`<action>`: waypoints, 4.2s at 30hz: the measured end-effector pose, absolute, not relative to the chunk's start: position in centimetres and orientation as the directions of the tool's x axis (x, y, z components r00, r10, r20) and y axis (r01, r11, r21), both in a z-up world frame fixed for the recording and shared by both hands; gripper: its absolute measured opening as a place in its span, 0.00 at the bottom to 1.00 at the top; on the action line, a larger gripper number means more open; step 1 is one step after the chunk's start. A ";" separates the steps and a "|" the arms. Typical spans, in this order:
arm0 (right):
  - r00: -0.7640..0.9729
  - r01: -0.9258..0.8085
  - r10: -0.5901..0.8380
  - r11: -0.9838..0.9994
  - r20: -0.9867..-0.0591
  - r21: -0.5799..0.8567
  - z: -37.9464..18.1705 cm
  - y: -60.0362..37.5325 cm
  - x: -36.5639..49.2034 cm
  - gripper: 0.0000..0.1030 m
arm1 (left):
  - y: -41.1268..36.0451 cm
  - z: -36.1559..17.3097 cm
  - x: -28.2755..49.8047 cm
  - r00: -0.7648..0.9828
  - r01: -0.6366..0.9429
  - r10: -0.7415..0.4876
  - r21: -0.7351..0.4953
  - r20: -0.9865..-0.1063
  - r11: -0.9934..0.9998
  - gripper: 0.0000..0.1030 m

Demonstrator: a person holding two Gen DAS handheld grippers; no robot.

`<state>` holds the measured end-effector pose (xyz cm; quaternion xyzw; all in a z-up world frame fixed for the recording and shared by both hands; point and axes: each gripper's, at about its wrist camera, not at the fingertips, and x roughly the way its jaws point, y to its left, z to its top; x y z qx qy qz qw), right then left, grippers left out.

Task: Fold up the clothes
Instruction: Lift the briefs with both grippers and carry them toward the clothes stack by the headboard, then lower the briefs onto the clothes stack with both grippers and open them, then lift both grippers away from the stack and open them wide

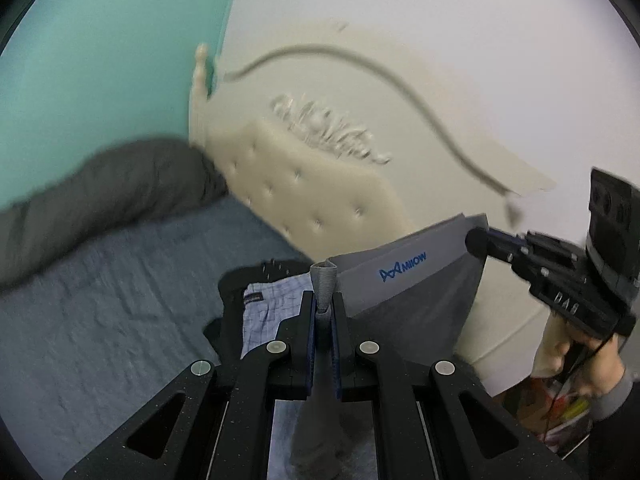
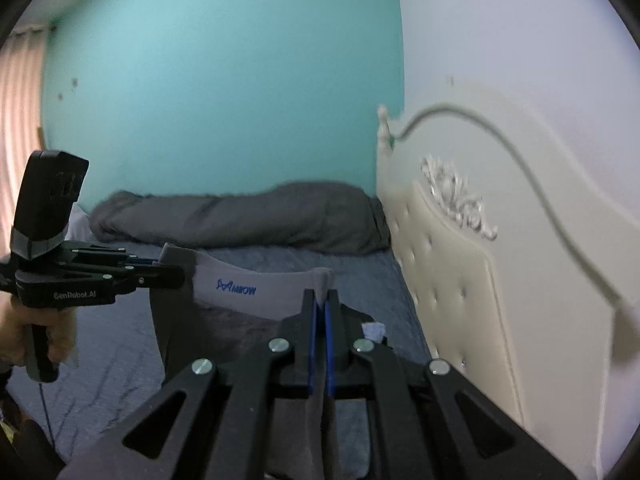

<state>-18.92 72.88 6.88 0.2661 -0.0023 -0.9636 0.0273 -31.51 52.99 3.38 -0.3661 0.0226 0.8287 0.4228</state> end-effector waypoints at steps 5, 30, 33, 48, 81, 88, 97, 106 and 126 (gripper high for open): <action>-0.803 0.018 -0.019 -1.000 -0.595 0.008 2.4 73.9 -25.5 0.03 | 54.1 -1.8 -38.5 -0.341 -0.669 0.659 -0.320 -0.670 -0.671 0.06; -0.698 -0.047 -0.035 -0.994 -0.716 0.094 -4.5 74.7 -25.2 0.43 | 51.1 -8.5 -40.6 -0.298 -0.612 0.606 -0.340 -0.737 -0.714 0.38; -0.720 -0.038 -0.056 -0.992 -0.692 0.120 -3.7 74.4 -22.4 0.43 | 50.2 -8.4 -36.9 -0.236 -0.667 0.635 -0.353 -0.736 -0.657 0.38; -0.697 -0.170 0.041 -0.979 -0.716 0.110 -6.1 74.0 -15.6 0.45 | 47.2 -9.1 -27.4 -0.194 -0.716 0.654 -0.350 -0.732 -0.604 0.24; -0.754 -0.218 0.096 -0.970 -0.650 0.109 -4.8 74.9 -14.1 0.03 | 44.2 -7.7 -26.5 -0.315 -0.707 0.628 -0.266 -0.712 -0.656 0.12; -0.734 -0.125 0.016 -0.986 -0.679 0.113 -6.4 72.6 -16.5 0.03 | 47.6 -8.9 -25.3 -0.311 -0.749 0.621 -0.216 -0.719 -0.626 0.14; -0.731 -0.228 0.097 -0.968 -0.676 0.108 -7.7 74.6 -13.9 0.03 | 47.2 -11.1 -24.8 -0.347 -0.718 0.570 -0.181 -0.744 -0.673 0.14; -0.808 -0.220 0.117 -0.969 -0.577 0.112 -3.7 71.7 -7.7 0.03 | 42.8 -6.9 -20.6 -0.442 -0.696 0.589 -0.156 -0.676 -0.701 0.33; -0.876 -0.232 0.156 -0.966 -0.457 0.115 3.0 61.6 6.8 0.38 | 34.4 2.7 -5.7 -0.575 -0.703 0.640 -0.090 -0.510 -0.705 0.62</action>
